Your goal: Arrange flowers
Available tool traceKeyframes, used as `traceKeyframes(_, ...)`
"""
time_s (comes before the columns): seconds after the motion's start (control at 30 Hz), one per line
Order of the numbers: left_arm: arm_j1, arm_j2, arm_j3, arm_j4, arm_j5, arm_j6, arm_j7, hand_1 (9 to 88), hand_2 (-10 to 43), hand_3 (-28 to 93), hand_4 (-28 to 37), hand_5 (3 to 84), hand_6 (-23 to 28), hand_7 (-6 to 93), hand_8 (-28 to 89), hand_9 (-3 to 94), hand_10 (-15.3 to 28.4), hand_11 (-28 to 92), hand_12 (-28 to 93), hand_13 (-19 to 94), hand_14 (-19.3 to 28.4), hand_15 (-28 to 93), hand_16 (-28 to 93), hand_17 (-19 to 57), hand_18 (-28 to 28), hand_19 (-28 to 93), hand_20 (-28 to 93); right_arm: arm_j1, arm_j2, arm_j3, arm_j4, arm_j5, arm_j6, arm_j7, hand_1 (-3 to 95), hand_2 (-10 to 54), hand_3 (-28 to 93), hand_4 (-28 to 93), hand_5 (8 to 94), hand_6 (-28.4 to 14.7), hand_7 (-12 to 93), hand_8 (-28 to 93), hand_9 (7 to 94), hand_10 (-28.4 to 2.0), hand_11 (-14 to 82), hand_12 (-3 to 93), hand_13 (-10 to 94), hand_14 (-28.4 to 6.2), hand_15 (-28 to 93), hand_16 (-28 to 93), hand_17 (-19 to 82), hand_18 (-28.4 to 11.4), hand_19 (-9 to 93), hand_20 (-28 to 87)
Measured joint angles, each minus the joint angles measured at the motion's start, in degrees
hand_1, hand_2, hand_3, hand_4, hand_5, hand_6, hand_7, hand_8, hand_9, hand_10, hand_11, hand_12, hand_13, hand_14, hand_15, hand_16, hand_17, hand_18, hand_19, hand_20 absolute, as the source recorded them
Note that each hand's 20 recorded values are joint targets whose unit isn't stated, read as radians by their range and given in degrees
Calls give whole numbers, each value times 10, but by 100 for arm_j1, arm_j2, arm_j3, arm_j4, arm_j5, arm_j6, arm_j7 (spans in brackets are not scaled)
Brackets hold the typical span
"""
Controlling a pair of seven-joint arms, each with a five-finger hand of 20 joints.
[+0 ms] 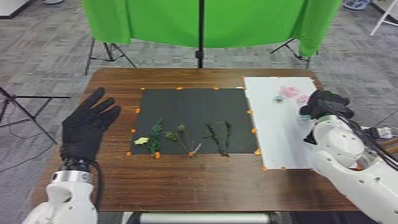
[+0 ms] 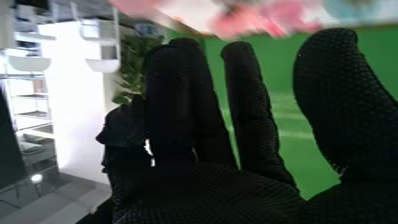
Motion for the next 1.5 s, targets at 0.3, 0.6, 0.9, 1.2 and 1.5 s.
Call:
traceKeyframes(0.3, -14, -52, -8, 2, 11, -1, -84, 253, 76, 792, -243, 395, 98, 140, -99, 361, 200, 257, 113, 271, 275, 548, -83, -71, 272, 585, 147, 63, -37, -475, 291, 5, 40, 91, 368, -95, 788, -283, 588, 29, 177, -137, 622, -157, 300, 156, 515, -148, 819, 98, 183, -233, 906, 618)
traceKeyframes(0.6, -50, -104, -35, 4, 42, -10, -187, 253, 76, 793, -239, 400, 102, 142, -99, 367, 202, 264, 113, 271, 275, 549, -84, -71, 270, 586, 146, 268, -119, -689, 376, -163, 23, 207, 344, -95, 798, -283, 469, -35, 145, -122, 539, -179, 313, 152, 485, -161, 833, 102, 178, -248, 910, 630)
traceKeyframes(0.9, -75, -170, -79, 6, 95, -24, -290, 255, 74, 793, -236, 404, 104, 145, -99, 370, 203, 269, 113, 272, 275, 550, -85, -71, 269, 586, 146, 219, -242, -690, 272, -384, -63, 183, 356, -95, 790, -283, 466, -12, 150, -122, 541, -177, 310, 142, 490, -160, 835, 92, 186, -259, 904, 632)
traceKeyframes(1.2, -99, -171, -77, 7, 110, -51, -308, 257, 75, 792, -234, 405, 105, 145, -100, 371, 204, 271, 113, 272, 275, 550, -85, -71, 269, 585, 145, 553, -243, -1333, 382, -611, 384, 268, 577, -95, 642, -283, 849, 33, 182, 14, 913, -68, 113, 313, 741, -58, 717, 200, 314, -256, 932, 594)
traceKeyframes(1.5, -101, -171, -87, -1, 113, -52, -308, 257, 75, 791, -234, 405, 104, 145, -100, 373, 204, 270, 112, 272, 275, 550, -86, -72, 269, 586, 145, 733, -210, -1791, 609, -1083, 1539, 514, 611, -95, 646, -283, 911, 26, 178, 32, 937, -53, 192, 289, 820, -36, 691, 211, 379, -248, 932, 622)
